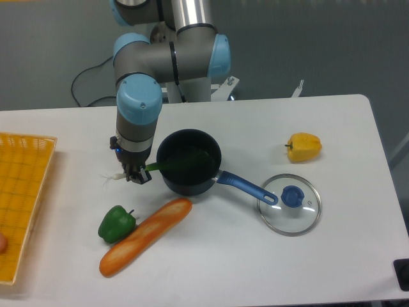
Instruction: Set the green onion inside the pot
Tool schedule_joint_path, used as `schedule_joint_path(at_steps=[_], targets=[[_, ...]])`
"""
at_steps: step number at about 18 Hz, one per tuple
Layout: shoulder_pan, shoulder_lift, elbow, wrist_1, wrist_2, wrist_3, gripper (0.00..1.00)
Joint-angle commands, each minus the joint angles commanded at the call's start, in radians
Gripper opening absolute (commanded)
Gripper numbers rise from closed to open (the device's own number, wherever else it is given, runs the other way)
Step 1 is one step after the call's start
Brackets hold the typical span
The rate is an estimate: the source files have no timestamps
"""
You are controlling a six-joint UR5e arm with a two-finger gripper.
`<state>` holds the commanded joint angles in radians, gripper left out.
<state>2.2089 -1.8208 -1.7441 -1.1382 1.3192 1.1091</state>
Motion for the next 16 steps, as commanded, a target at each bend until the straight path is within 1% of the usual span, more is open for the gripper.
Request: schedule_joint_path(at_steps=[2, 3, 4, 6, 7, 8, 9, 14, 16], targets=[[0.002, 0.000, 0.002, 0.000, 0.000, 0.018, 0.31], [0.002, -0.002, 0.003, 0.000, 0.002, 0.037, 0.37], [0.005, -0.002, 0.005, 0.000, 0.003, 0.047, 0.46], [0.006, -0.003, 0.011, 0.002, 0.005, 0.054, 0.75], [0.009, -0.003, 0.015, 0.000, 0.008, 0.054, 0.84], [0.015, -0.003, 0.015, 0.000, 0.008, 0.048, 0.96], [0.018, -0.002, 0.020, -0.003, 0.009, 0.046, 1.00], [0.020, 0.003, 0.032, 0.000, 0.008, 0.043, 1.00], [0.032, 0.011, 0.034, 0.000, 0.008, 0.022, 1.00]])
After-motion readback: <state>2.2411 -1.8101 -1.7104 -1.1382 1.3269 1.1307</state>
